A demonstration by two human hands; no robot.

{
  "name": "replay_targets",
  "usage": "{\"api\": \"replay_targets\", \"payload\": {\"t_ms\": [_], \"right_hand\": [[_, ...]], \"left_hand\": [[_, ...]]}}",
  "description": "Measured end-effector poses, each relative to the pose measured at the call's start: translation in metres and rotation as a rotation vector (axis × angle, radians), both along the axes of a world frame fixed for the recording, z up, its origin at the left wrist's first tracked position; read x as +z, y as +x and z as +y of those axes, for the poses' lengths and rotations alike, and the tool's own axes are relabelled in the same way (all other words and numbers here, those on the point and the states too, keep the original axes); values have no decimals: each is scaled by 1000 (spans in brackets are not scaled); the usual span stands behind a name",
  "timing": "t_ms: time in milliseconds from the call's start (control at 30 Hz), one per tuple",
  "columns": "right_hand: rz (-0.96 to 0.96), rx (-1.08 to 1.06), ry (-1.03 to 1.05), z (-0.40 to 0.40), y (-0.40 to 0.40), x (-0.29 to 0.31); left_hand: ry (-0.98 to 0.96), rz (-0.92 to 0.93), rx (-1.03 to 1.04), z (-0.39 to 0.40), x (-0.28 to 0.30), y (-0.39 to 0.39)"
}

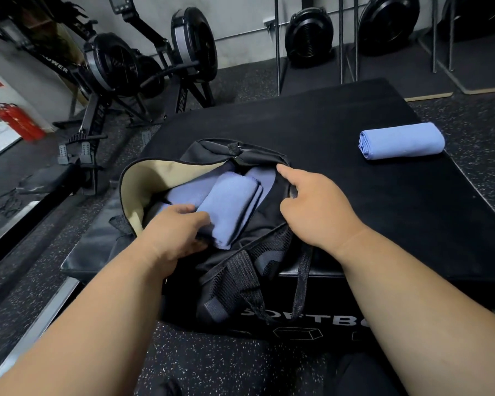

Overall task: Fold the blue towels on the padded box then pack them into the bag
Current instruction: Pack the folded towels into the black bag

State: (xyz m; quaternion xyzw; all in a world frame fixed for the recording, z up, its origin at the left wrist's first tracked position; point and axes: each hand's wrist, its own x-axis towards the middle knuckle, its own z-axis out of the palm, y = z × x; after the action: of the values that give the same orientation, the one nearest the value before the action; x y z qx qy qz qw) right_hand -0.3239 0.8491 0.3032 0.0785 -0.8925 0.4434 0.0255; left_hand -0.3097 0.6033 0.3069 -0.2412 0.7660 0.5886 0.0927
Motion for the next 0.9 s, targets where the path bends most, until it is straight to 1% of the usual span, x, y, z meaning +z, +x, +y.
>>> {"api": "replay_targets", "payload": {"t_ms": [67, 133, 233, 333, 400, 500, 600, 667, 767, 833, 867, 900], "right_hand": [[-3, 1, 0, 0, 1, 0], [-1, 0, 3, 0, 1, 0], [-11, -1, -9, 0, 1, 1], [-16, 1, -23, -1, 1, 0], [-19, 4, -20, 0, 0, 0], [-22, 7, -27, -1, -1, -2], [-22, 4, -36, -1, -3, -4], [-24, 5, -39, -1, -4, -4], [-26, 7, -35, -1, -4, -3], [-24, 6, -32, -1, -5, -3], [-24, 6, -31, 0, -5, -4], [-24, 8, -31, 0, -5, -4]], "left_hand": [[98, -88, -12, 0, 6, -3], [142, -124, -20, 1, 6, -7], [132, -98, -58, 10, 4, -10], [200, -25, -66, 13, 2, -11], [287, 22, -68, 13, 1, -13], [497, 44, -27, 14, 4, -17], [609, 64, -24, 18, 7, -22], [602, 49, -13, 20, 4, -26], [431, 2, -11, 25, -5, -32], [302, 33, -2, 28, -8, -36], [273, 56, 4, 29, -8, -37], [304, 71, 3, 30, -7, -37]]}}
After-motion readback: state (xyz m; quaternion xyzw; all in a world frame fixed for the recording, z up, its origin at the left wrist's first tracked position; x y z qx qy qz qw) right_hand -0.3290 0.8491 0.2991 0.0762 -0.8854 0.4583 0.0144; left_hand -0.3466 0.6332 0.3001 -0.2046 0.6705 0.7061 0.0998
